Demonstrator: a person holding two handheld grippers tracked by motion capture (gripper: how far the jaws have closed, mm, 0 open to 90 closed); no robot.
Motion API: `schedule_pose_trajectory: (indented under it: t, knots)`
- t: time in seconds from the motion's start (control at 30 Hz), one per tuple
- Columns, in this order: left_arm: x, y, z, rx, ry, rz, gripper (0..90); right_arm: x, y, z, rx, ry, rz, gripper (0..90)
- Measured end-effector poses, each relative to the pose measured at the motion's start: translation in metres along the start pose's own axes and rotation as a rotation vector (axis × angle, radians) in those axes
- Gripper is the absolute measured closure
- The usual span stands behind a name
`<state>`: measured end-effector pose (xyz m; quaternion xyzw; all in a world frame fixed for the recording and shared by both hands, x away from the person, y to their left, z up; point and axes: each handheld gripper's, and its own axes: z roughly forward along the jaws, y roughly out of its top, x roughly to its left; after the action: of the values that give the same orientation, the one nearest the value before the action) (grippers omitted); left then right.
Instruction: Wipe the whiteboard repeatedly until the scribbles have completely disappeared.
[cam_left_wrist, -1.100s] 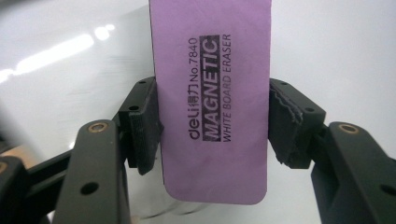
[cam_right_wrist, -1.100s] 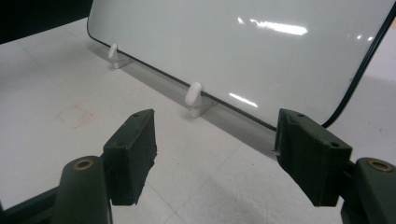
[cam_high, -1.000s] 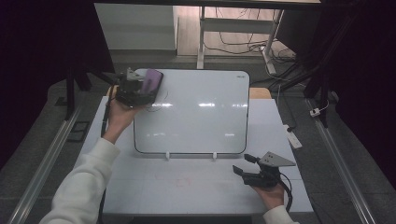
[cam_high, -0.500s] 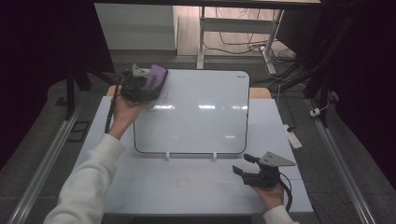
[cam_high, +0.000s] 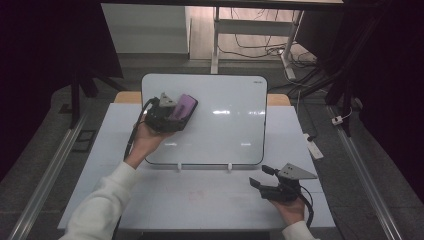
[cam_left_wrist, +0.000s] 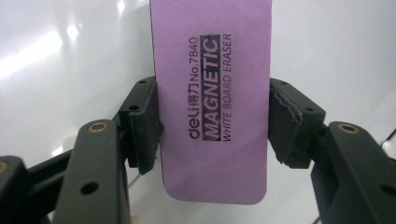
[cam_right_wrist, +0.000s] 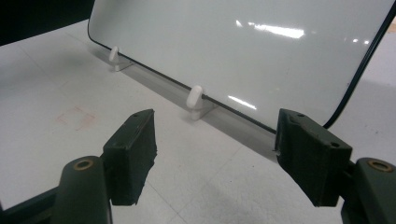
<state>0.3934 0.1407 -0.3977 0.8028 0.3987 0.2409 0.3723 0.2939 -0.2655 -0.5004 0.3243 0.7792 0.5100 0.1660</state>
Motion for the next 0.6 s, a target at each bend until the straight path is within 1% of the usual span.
schedule_pose_trajectory:
  t: [0.07,0.17,0.27,0.3,0.37,0.4,0.5,0.6]
  knots:
    - [0.005,-0.005,-0.003,0.002,0.005,-0.006,40.3,0.001,0.000,0.000,0.001,-0.002,-0.003,29.0]
    - [0.016,-0.011,-0.012,-0.002,0.055,-0.018,40.3,0.001,0.000,0.000,-0.001,-0.002,-0.003,29.1]
    - [0.032,-0.014,-0.021,-0.015,0.088,-0.058,40.3,0.000,0.000,0.000,0.000,-0.005,-0.001,29.0]
    - [0.038,-0.014,-0.023,-0.017,0.106,-0.066,40.3,0.000,0.000,0.000,0.000,-0.006,0.000,29.1]
    - [0.046,-0.014,-0.029,-0.020,0.157,-0.074,40.3,-0.001,0.000,0.000,0.001,-0.007,0.001,29.1]
    - [0.049,-0.014,-0.031,-0.019,0.169,-0.080,40.3,0.000,0.000,0.000,0.002,-0.006,0.002,29.2]
    - [0.055,-0.018,-0.034,-0.019,0.181,-0.094,40.3,0.000,0.000,0.001,0.005,-0.003,-0.001,29.2]
    - [0.052,-0.024,-0.034,-0.013,0.186,-0.088,40.3,0.001,0.000,0.002,0.005,-0.001,-0.001,29.2]
